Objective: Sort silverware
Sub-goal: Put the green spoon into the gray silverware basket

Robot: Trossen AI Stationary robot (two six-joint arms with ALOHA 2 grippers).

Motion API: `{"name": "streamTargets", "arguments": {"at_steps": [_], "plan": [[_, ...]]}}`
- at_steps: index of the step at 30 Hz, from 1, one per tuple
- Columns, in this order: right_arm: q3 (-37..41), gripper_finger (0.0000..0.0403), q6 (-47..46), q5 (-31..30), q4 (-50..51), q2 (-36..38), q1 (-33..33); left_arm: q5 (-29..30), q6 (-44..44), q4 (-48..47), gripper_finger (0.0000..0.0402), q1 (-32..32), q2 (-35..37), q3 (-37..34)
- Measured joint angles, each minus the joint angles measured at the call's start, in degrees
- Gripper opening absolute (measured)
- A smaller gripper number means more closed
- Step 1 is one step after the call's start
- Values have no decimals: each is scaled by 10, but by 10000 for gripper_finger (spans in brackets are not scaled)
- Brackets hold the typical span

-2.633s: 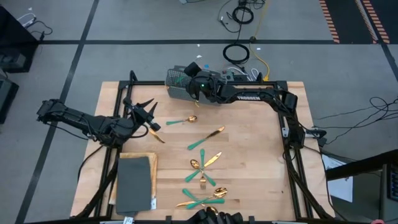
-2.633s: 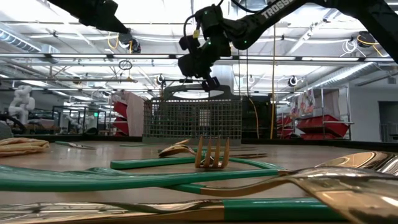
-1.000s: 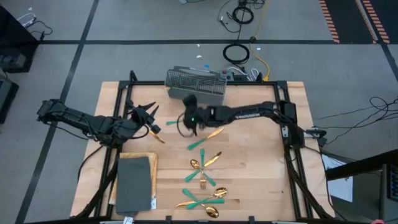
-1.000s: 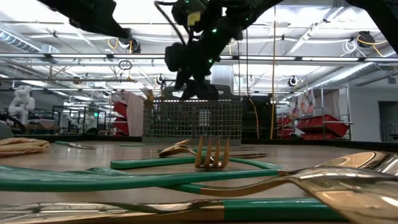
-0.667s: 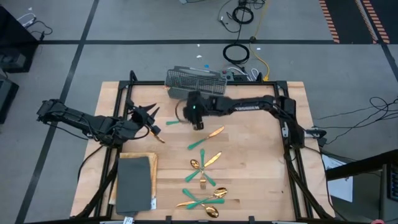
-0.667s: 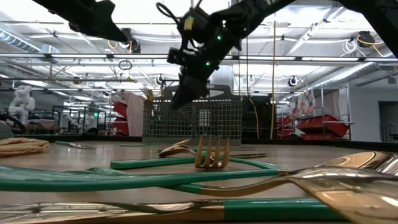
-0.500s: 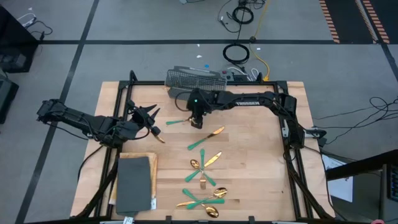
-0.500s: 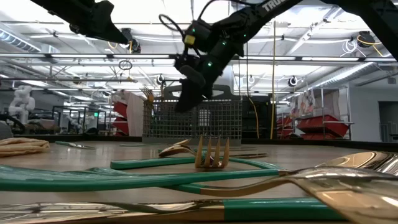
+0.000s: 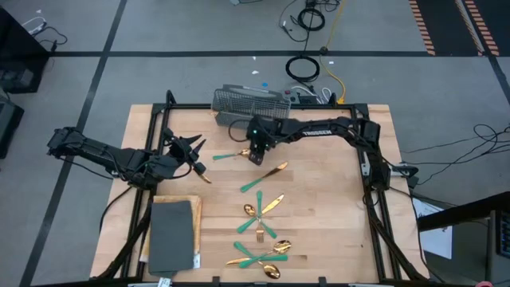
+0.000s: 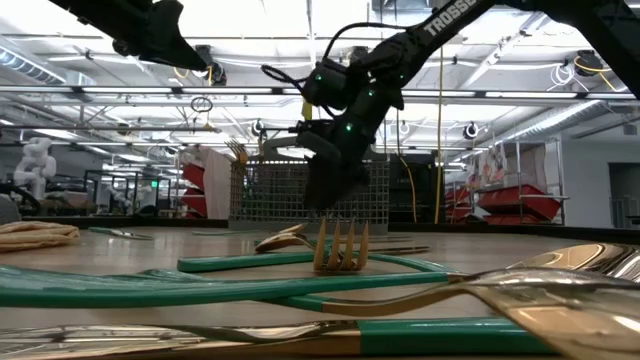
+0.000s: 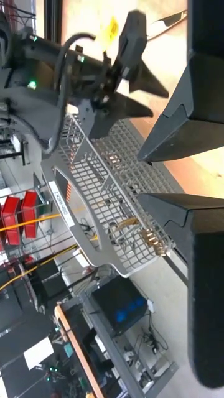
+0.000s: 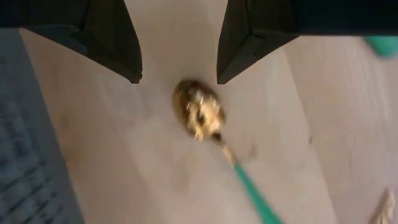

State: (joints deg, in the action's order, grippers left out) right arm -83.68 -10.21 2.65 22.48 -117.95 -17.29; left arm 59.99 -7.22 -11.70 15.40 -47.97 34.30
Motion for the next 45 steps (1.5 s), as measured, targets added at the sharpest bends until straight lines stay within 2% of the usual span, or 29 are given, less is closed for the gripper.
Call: {"name": "streamTargets", "arguments": {"at_steps": [4, 12, 26, 38, 45], "plan": [[3, 196, -14, -43, -22, 1, 0, 0, 0, 0, 99, 0, 0, 0], [10, 196, -41, -58, -50, 1, 9, -6, -1, 0, 99, 0, 0, 0], [40, 196, -29, -60, -86, 0, 15, -28, -15, 0, 99, 0, 0, 0], [40, 196, -52, -57, -111, -46, 24, -28, -15, -3, 99, 0, 0, 0], [40, 179, -39, -58, -118, -45, 24, -32, -15, -10, 99, 0, 0, 0]]}}
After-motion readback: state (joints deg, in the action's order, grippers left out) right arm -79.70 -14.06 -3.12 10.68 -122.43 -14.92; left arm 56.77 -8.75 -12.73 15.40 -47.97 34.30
